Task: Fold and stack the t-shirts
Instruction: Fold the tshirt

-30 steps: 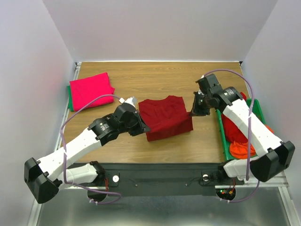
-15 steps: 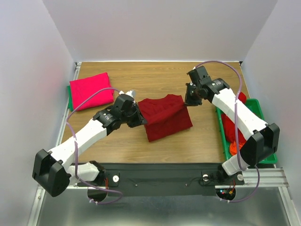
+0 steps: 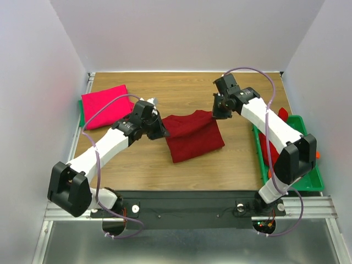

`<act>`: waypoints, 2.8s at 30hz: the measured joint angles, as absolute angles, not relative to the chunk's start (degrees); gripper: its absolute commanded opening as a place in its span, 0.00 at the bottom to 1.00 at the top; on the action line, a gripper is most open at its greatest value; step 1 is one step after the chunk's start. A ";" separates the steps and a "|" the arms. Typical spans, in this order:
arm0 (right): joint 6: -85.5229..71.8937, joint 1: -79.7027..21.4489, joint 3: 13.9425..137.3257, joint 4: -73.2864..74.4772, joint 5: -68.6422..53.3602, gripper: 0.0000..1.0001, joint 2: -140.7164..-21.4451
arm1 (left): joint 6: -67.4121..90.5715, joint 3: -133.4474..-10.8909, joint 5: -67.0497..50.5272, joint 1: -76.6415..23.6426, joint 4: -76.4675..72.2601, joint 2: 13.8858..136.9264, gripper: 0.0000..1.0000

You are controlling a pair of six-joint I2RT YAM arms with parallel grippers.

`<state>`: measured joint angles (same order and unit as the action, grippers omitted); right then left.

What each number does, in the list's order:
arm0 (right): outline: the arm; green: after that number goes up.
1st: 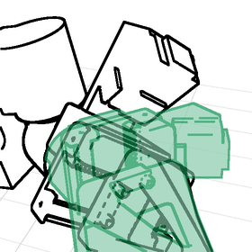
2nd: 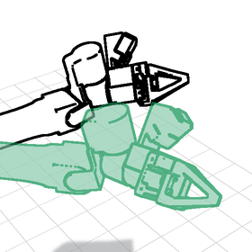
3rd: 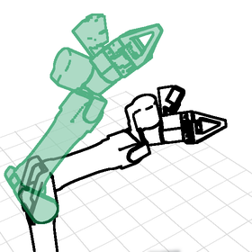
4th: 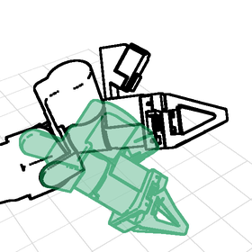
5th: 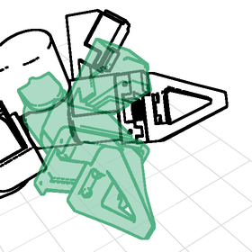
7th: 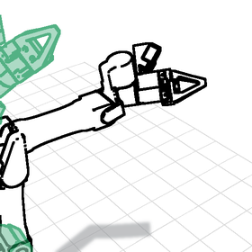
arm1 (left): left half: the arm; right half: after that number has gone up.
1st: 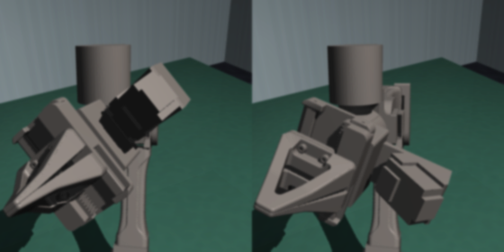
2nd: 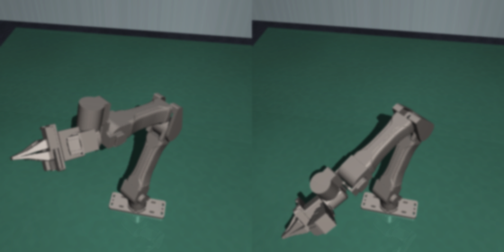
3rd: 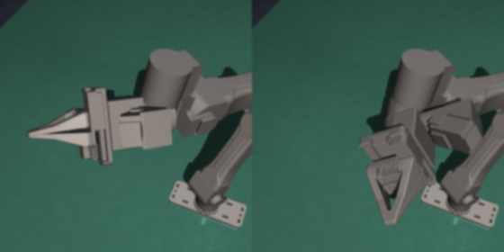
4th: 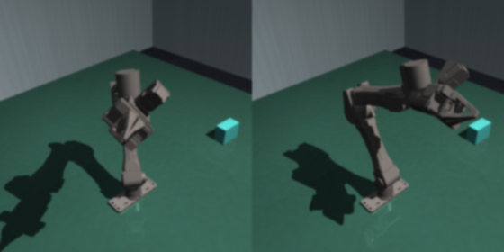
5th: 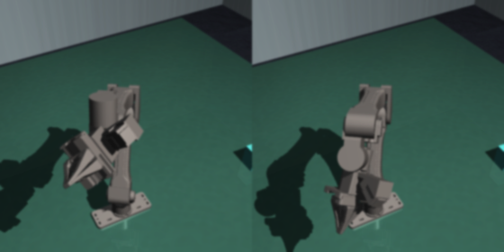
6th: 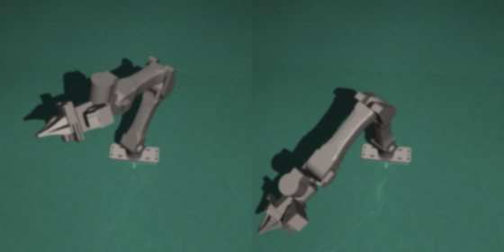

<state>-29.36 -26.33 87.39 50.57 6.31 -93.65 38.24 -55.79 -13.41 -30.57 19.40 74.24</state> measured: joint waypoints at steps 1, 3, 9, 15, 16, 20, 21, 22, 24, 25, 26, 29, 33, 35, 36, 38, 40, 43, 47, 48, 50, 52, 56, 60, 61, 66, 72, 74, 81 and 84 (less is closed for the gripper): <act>-29.32 -26.33 87.74 50.37 6.55 0.00 -94.02 | 37.87 -56.40 -13.54 -30.11 19.38 74.63 0.00; -29.19 -26.28 88.95 50.26 7.27 0.00 -94.67 | 36.99 -57.82 -13.87 -29.04 19.16 75.50 0.00; -28.60 -26.11 92.36 49.19 8.01 0.00 -97.19 | 34.92 -60.18 -15.11 -26.79 18.37 78.87 0.00; -27.83 -25.78 94.04 48.62 8.19 0.00 -101.86 | 32.62 -61.71 -16.19 -25.50 18.15 84.09 0.00; -27.77 -25.74 94.06 48.49 8.21 0.00 -102.63 | 32.34 -61.93 -16.32 -25.36 18.20 84.71 0.00; -27.31 -25.47 94.08 48.38 8.21 0.00 -104.42 | 31.09 -63.20 -16.58 -24.62 18.22 87.26 0.00; -27.20 -25.39 94.28 48.40 8.23 0.00 -104.79 | 30.85 -63.66 -16.62 -24.38 18.24 87.74 0.00; -27.18 -25.28 94.54 48.38 8.25 0.00 -105.10 | 30.63 -64.20 -16.73 -24.25 18.26 88.16 0.00; -27.00 -25.08 95.39 48.29 8.51 0.00 -105.75 | 30.06 -65.52 -16.95 -23.86 18.22 89.27 0.00; -26.94 -24.93 95.72 48.27 8.58 0.00 -106.00 | 29.85 -66.17 -17.02 -23.70 18.24 89.82 0.00; -26.89 -24.84 95.98 48.27 8.64 0.00 -106.17 | 29.47 -66.94 -17.17 -23.51 18.22 90.59 0.00; -26.74 -24.40 97.03 47.99 8.69 0.00 -107.35 | 28.77 -68.49 -17.41 -22.96 18.17 92.62 0.00; -26.50 -23.68 100.01 47.79 8.99 0.07 -110.65 | 27.81 -71.40 -17.43 -22.48 18.39 96.64 0.35; -26.41 -23.20 102.21 47.72 9.10 0.52 -113.06 | 27.59 -73.30 -17.28 -22.37 18.81 98.41 0.81; -26.28 -22.87 104.16 48.07 9.17 0.61 -114.56 | 27.64 -74.74 -16.91 -22.33 19.11 99.55 0.92; -25.71 -22.15 108.20 47.70 9.47 0.79 -117.16 | 27.62 -78.76 -15.84 -22.13 20.88 101.62 0.98; -25.04 -21.67 111.81 47.59 9.54 0.81 -118.63 | 27.92 -84.82 -14.28 -21.82 22.92 103.46 0.98; -24.14 -21.19 114.56 47.46 9.74 0.81 -118.37 | 27.99 -92.16 -12.84 -21.47 23.70 103.70 0.99; -22.06 -20.99 114.83 46.70 9.06 0.80 -114.93 | 28.77 -94.50 -12.01 -21.15 21.56 100.07 0.99; -21.50 -21.02 113.34 46.09 8.29 0.80 -113.14 | 28.95 -93.47 -12.01 -21.12 21.12 98.85 0.99; -20.56 -21.02 110.43 46.09 6.57 0.79 -109.97 | 29.41 -88.75 -12.12 -21.15 19.75 94.65 0.98; -20.03 -21.02 106.39 45.67 4.25 0.79 -106.26 | 29.78 -83.40 -12.36 -21.15 18.13 91.11 0.98; -19.59 -21.08 98.06 43.59 -1.41 0.78 -100.40 | 31.29 -70.74 -14.17 -21.15 13.76 85.45 0.98; -19.68 -21.26 88.16 41.47 -7.66 0.77 -96.90 | 33.67 -57.82 -16.69 -21.15 9.19 80.62 0.98; -19.70 -21.37 86.02 41.23 -9.32 0.77 -96.75 | 34.26 -54.78 -17.43 -21.15 8.34 79.31 0.99; -19.68 -21.80 79.92 40.21 -14.00 0.76 -96.82 | 37.36 -45.32 -19.59 -21.17 1.41 75.09 0.98; -19.35 -21.82 77.17 38.24 -15.40 0.77 -97.60 | 40.23 -39.24 -21.10 -21.45 -6.07 74.83 0.99; -19.14 -21.82 76.73 38.02 -14.94 0.78 -98.76 | 41.08 -37.76 -21.32 -21.65 -8.27 74.87 0.99; -18.79 -21.82 75.92 36.45 -12.73 0.78 -104.90 | 43.88 -33.65 -21.91 -22.28 -16.78 76.23 0.99; -18.83 -21.82 75.50 36.05 -12.36 0.78 -106.83 | 44.47 -33.10 -22.06 -22.85 -19.53 78.96 0.99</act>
